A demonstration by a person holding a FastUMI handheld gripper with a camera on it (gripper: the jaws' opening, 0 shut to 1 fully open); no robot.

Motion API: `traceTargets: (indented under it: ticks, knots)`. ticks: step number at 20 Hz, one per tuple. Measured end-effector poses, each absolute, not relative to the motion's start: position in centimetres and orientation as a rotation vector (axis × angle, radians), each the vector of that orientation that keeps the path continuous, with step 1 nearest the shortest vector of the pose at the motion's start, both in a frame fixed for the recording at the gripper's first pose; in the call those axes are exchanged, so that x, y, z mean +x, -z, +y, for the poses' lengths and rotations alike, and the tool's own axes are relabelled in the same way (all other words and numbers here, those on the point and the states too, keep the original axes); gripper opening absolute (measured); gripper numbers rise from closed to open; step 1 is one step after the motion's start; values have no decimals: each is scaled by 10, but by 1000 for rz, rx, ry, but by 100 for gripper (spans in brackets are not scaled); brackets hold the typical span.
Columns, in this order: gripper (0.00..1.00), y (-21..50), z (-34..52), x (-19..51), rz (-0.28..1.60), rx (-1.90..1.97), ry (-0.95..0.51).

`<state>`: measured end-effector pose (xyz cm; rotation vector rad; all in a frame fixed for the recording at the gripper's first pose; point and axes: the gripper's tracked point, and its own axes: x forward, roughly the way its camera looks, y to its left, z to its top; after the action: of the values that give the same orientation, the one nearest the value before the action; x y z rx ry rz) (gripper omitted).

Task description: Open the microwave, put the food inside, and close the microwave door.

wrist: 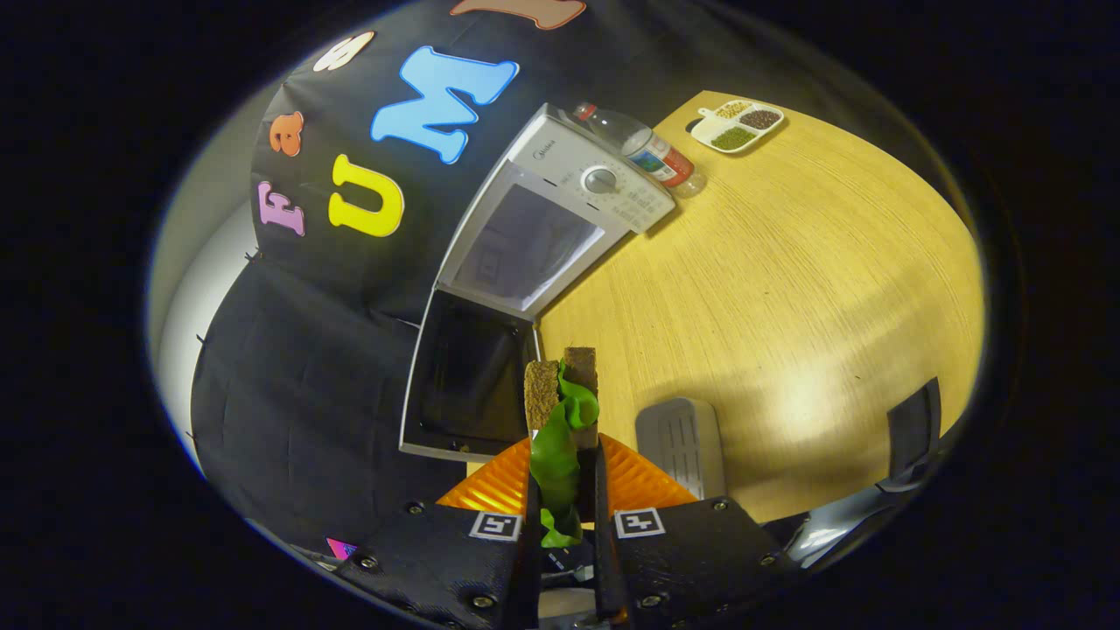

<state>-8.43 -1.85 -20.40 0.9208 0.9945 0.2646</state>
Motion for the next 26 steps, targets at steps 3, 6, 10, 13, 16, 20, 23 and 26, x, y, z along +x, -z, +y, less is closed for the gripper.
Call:
traceTargets:
  ticks: [3, 6, 10, 13, 16, 20, 23, 26]
  knots:
    - [24, 192, 2, -58, 918, 952, -257]
    - [24, 188, 20, -35, 857, 979, -238]
    - [24, 188, 48, -7, 786, 975, -209]
    - [24, 190, 73, 14, 733, 987, -217]
    - [24, 198, 89, 38, 685, 999, -205]
    - [24, 211, 103, 70, 622, 1009, -178]
    - [24, 225, 109, 95, 584, 1014, -153]
    - [24, 239, 115, 119, 542, 1026, -127]
